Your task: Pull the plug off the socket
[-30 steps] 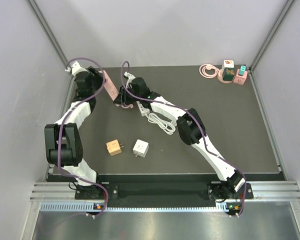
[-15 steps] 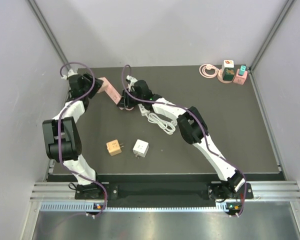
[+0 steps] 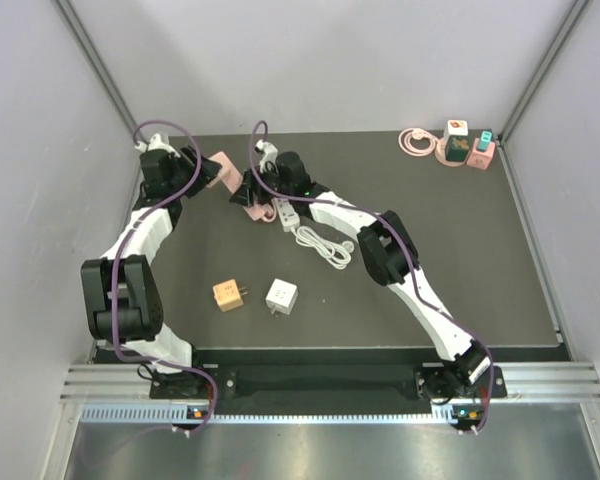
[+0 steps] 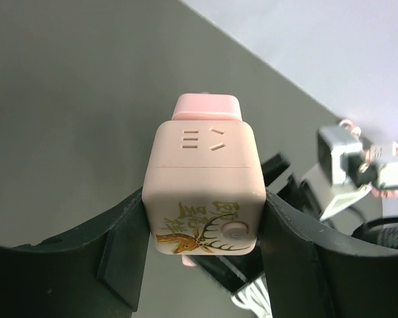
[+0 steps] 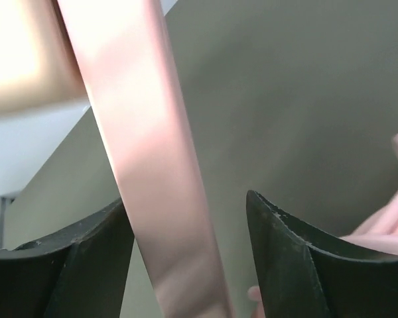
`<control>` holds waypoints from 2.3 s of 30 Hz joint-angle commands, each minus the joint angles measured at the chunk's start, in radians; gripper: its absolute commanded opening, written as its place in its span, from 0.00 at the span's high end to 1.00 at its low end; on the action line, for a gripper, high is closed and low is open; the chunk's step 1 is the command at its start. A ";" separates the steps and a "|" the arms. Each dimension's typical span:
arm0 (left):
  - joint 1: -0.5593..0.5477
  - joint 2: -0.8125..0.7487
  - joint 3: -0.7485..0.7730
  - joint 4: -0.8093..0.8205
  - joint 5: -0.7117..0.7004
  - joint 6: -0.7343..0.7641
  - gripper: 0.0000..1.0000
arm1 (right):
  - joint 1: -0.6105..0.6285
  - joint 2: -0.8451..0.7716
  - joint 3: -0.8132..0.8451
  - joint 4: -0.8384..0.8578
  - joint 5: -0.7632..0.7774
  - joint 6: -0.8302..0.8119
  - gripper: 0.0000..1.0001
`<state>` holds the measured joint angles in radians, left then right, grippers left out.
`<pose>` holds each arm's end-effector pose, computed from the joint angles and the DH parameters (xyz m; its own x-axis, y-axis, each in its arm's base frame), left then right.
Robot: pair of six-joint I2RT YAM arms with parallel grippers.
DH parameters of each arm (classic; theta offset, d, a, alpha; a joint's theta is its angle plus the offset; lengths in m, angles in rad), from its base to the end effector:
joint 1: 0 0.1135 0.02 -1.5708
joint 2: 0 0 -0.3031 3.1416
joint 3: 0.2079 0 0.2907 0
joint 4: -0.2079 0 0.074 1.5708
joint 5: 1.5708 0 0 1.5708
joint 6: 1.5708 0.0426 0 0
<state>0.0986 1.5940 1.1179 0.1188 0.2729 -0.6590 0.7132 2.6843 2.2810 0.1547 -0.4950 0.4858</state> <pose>0.4142 0.0294 0.2993 -0.3710 -0.6292 -0.6830 -0.0894 0.7562 -0.6482 0.5049 0.4636 0.1635 -0.5959 0.0277 -0.8025 -0.7302 0.3973 0.5559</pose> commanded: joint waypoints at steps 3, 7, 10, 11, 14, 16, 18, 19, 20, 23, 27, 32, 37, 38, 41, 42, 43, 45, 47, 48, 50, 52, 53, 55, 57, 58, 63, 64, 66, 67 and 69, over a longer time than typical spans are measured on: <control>-0.033 -0.065 -0.026 0.008 0.080 -0.008 1.00 | -0.024 -0.026 0.150 -0.038 0.027 -0.087 0.35; -0.051 -0.083 -0.007 -0.013 0.092 -0.004 1.00 | -0.027 -0.044 0.129 -0.040 0.042 -0.127 0.41; -0.071 -0.098 -0.003 -0.021 0.103 -0.008 1.00 | -0.026 -0.015 0.138 -0.017 0.032 -0.096 0.57; -0.079 -0.104 -0.006 -0.019 0.100 -0.008 1.00 | -0.024 -0.004 0.158 -0.012 0.026 -0.081 0.57; -0.089 -0.115 -0.007 -0.019 0.103 -0.005 1.00 | -0.018 0.011 0.160 -0.006 0.033 -0.082 0.57; -0.091 -0.117 -0.010 -0.015 0.114 -0.014 1.00 | -0.018 0.014 0.158 0.000 0.033 -0.081 0.60; -0.091 -0.123 -0.021 0.004 0.126 -0.019 1.00 | -0.017 0.016 0.152 0.012 0.029 -0.070 0.66; -0.092 -0.126 -0.023 0.005 0.127 -0.021 1.00 | -0.018 0.014 0.150 0.029 0.026 -0.061 0.70; -0.096 -0.127 -0.026 0.016 0.132 -0.025 1.00 | -0.018 0.019 0.150 0.037 0.024 -0.041 0.84; -0.094 -0.152 -0.055 0.080 0.152 -0.039 1.00 | -0.018 0.029 0.170 -0.016 0.094 -0.007 1.00; -0.094 -0.218 -0.177 0.316 0.221 -0.131 1.00 | -0.069 0.046 0.160 -0.103 0.220 0.133 1.00; -0.096 -0.267 -0.230 0.279 0.146 -0.172 1.00 | -0.109 0.078 0.173 -0.090 0.180 0.218 1.00; -0.096 -0.347 -0.224 0.093 -0.064 -0.198 1.00 | -0.075 0.080 0.209 -0.125 0.208 0.149 1.00; -0.094 -0.356 -0.216 0.032 -0.107 -0.218 1.00 | -0.070 0.081 0.213 -0.129 0.216 0.139 1.00; -0.123 -0.368 -0.170 -0.048 -0.193 -0.231 1.00 | -0.058 0.103 0.244 -0.144 0.226 0.129 1.00; -0.126 -0.356 -0.150 -0.060 -0.198 -0.222 1.00 | -0.054 0.101 0.248 -0.147 0.227 0.122 1.00; -0.128 -0.348 -0.112 -0.071 -0.187 -0.215 1.00 | -0.051 0.097 0.245 -0.142 0.227 0.106 1.00; -0.132 -0.338 -0.072 -0.134 -0.179 -0.193 1.00 | -0.046 0.080 0.235 -0.142 0.234 0.091 1.00; -0.158 -0.345 -0.017 -0.204 -0.211 -0.110 1.00 | -0.041 0.071 0.226 -0.145 0.252 0.059 1.00; -0.168 -0.356 0.000 -0.288 -0.225 -0.076 1.00 | -0.034 0.066 0.224 -0.147 0.260 0.045 1.00; -0.178 -0.364 0.040 -0.376 -0.232 -0.007 1.00 | -0.026 0.065 0.221 -0.150 0.280 0.013 1.00; -0.183 -0.368 0.056 -0.508 -0.190 0.082 1.00 | -0.011 0.068 0.218 -0.149 0.311 -0.015 1.00; -0.186 -0.371 0.054 -0.546 -0.178 0.138 1.00 | -0.005 0.068 0.219 -0.149 0.322 -0.022 1.00; -0.218 -0.388 0.043 -0.669 -0.193 0.189 1.00 | 0.014 0.069 0.218 -0.152 0.364 -0.044 1.00; -0.240 -0.419 0.025 -0.735 -0.253 0.229 1.00 | 0.025 0.068 0.218 -0.152 0.401 -0.052 1.00; -0.256 -0.430 0.002 -0.787 -0.264 0.234 1.00 | 0.028 0.068 0.218 -0.176 0.407 -0.056 1.00; -0.280 -0.532 -0.122 -0.906 -0.536 0.122 1.00 | 0.034 0.062 0.216 -0.182 0.406 -0.062 0.96; -0.280 -0.536 -0.141 -0.918 -0.547 0.105 1.00 | 0.034 0.060 0.213 -0.181 0.408 -0.065 0.96; -0.278 -0.507 -0.144 -0.988 -0.541 0.076 1.00 | 0.035 0.054 0.206 -0.178 0.409 -0.070 0.95; -0.278 -0.488 -0.135 -1.020 -0.547 0.070 1.00 | 0.034 0.052 0.198 -0.179 0.409 -0.070 0.95; -0.280 -0.438 -0.086 -1.169 -0.624 0.033 1.00 | 0.034 0.052 0.196 -0.176 0.408 -0.069 0.94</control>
<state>-0.1799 1.1084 0.9829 -0.8608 -0.2211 -0.5652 0.7418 2.7689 2.4752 -0.0128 -0.1234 0.4557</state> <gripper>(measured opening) 0.645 0.320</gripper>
